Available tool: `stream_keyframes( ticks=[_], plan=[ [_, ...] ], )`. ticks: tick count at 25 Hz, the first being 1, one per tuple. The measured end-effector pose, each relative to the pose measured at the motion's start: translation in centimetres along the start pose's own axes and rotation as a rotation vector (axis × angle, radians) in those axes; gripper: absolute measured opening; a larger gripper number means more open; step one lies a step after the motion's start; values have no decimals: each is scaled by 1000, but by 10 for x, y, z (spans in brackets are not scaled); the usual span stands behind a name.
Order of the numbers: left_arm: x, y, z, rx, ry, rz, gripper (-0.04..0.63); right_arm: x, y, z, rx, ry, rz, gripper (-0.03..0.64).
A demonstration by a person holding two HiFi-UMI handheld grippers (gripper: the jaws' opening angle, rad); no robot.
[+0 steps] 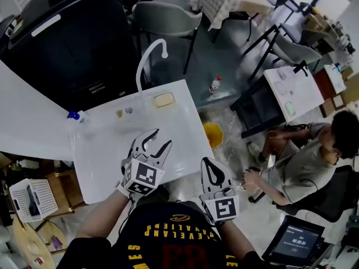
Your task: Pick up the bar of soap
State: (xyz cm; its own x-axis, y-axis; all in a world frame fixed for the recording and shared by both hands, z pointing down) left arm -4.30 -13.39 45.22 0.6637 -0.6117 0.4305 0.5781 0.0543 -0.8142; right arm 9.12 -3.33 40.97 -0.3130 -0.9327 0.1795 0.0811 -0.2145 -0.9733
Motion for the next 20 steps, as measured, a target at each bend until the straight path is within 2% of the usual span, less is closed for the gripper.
stream_keyframes(
  ticks=[3,9,12,17,18,20],
  plan=[
    [35,-3,-24,62,-3,-26,206,29,5,5,9,-1,-5,17],
    [108,-13,-52,154,-9,-151,221,70,6,9,30,100,0,17],
    [146,-23,-55,231,-49,-262,232,86,2,19,42,170,-26,17],
    [204,-51,-68,406,-104,-478,254,102,4,43,59,264,-36,17],
    [214,-57,-70,419,-120,-515,255,105,3,49,61,274,-39,17],
    [230,-71,-73,398,-162,-576,259,109,1,59,52,292,-56,17]
  ],
)
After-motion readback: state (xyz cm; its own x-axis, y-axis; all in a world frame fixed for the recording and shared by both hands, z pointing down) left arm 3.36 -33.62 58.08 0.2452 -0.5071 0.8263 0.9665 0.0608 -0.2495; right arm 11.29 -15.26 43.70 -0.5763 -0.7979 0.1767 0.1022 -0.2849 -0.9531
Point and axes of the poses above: the fingertips, and each gripper's own axes: x forward along the fingers, z to its right, y out of its top, the point moved 4 cm from there along -x, backward along the fingers, and after that the axes turned 12 degrees about x, right-handed, at the moved point
